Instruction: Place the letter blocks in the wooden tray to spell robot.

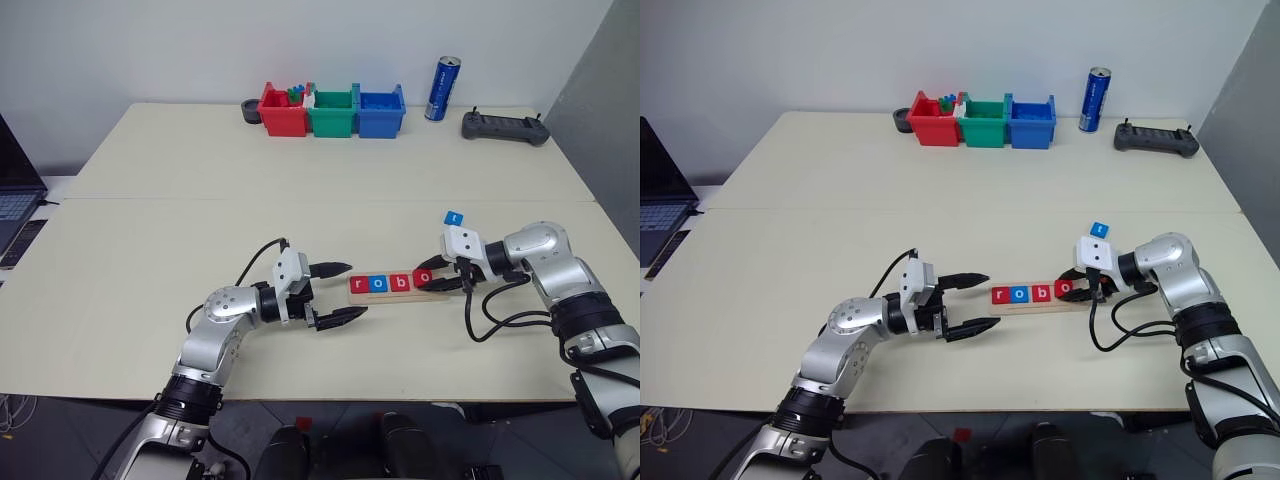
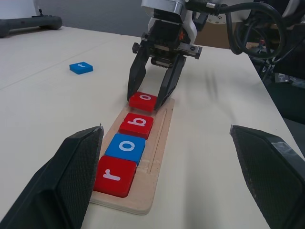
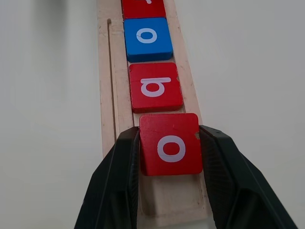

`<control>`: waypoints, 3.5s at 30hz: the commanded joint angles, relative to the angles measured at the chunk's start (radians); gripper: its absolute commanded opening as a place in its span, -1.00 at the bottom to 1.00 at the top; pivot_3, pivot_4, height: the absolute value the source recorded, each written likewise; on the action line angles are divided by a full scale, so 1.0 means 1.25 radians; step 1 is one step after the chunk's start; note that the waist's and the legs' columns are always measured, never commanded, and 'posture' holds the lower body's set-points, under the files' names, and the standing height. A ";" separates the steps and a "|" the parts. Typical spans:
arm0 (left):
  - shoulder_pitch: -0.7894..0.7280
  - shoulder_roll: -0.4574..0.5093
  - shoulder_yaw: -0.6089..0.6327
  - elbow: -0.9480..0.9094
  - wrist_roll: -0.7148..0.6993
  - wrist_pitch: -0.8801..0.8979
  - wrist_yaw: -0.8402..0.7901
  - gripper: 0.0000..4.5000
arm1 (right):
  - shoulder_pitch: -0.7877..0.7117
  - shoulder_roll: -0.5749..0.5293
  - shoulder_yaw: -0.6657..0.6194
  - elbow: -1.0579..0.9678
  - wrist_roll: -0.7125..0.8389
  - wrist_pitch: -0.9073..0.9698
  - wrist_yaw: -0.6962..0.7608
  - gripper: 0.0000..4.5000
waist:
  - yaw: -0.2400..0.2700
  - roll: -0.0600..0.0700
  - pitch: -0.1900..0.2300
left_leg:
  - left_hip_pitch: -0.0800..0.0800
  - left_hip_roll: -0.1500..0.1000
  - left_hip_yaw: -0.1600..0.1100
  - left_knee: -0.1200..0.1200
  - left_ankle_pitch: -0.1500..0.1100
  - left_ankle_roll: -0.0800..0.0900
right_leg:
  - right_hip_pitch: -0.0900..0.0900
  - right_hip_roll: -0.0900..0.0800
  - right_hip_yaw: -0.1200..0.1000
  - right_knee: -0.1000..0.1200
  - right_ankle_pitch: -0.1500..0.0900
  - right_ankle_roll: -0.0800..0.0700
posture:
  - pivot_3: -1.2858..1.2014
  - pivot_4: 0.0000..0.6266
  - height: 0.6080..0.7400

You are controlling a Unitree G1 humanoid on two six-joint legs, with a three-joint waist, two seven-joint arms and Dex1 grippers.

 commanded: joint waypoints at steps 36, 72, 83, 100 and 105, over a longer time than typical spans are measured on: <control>-0.022 0.001 0.003 -0.015 -0.007 -0.010 -0.021 1.00 | -0.014 0.032 -0.050 0.028 -0.035 -0.058 -0.173 -0.70 | -0.001 0.000 0.000 | 0.000 0.000 0.000 0.000 0.000 0.000 | 0.000 0.000 0.000 0.000 0.000 0.000 | 0.03 -0.52 1.00; -0.032 0.002 0.005 -0.016 -0.007 -0.001 -0.014 1.00 | 0.058 0.013 -0.041 -0.107 -0.010 -0.023 -0.111 -0.98 | 0.000 0.000 0.000 | 0.000 0.000 0.000 0.000 0.000 0.000 | 0.000 0.000 0.000 0.000 0.000 0.000 | 0.03 -0.52 1.00; -0.039 -0.003 0.002 -0.004 -0.005 -0.006 -0.017 1.00 | 0.060 -0.015 -0.077 -0.138 0.013 0.026 -0.124 -0.98 | 0.000 0.000 0.000 | 0.000 0.000 0.000 0.000 0.000 0.000 | 0.000 0.000 0.000 0.000 0.000 0.000 | 0.03 -0.52 1.00; -0.049 -0.016 -0.001 0.016 -0.002 -0.022 -0.026 1.00 | -0.022 -0.033 -0.228 0.003 0.044 0.223 -0.415 0.96 | -0.004 0.000 0.000 | 0.000 0.000 0.001 0.000 0.000 0.000 | 0.000 0.000 0.001 0.000 0.000 0.000 | 0.03 -0.52 1.00; -0.043 -0.014 0.000 0.013 -0.002 -0.026 -0.028 1.00 | 0.026 -0.066 -0.189 -0.057 0.049 0.158 -0.329 0.98 | 0.001 0.000 0.000 | -0.001 0.000 0.000 0.000 0.000 0.000 | 0.000 0.000 0.000 -0.001 0.000 0.000 | 0.03 -0.52 1.00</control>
